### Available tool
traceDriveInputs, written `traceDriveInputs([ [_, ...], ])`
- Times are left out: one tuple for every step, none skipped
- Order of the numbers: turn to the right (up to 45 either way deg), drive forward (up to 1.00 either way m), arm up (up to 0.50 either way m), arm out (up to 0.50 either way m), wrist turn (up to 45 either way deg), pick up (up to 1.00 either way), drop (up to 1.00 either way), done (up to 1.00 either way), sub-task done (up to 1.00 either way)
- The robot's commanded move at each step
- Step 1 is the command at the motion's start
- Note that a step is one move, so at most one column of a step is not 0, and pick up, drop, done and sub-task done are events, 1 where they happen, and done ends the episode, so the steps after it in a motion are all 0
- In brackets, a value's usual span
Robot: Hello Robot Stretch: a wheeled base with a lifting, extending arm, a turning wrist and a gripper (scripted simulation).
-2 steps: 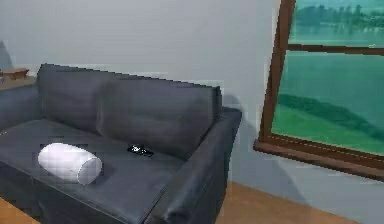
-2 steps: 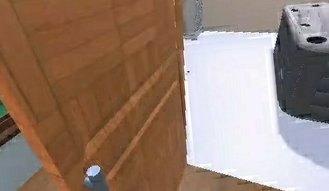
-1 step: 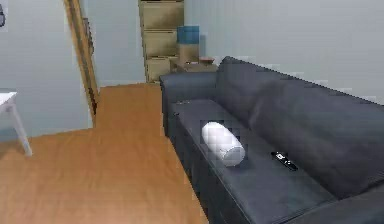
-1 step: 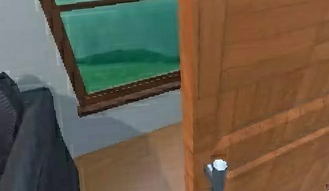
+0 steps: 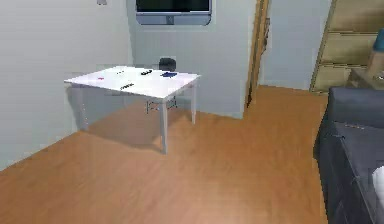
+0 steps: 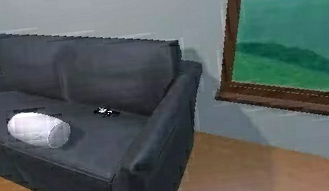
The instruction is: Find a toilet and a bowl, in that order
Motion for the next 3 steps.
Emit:
traceDriveInputs([
  [-45.0,0.00,0.00,0.00,0.0,0.00,0.00,0.00,0.00],
  [-15.0,0.00,0.00,0.00,0.0,0.00,0.00,0.00,0.00],
  [0.0,0.15,0.00,0.00,0.0,0.00,0.00,0.00,0.00],
])
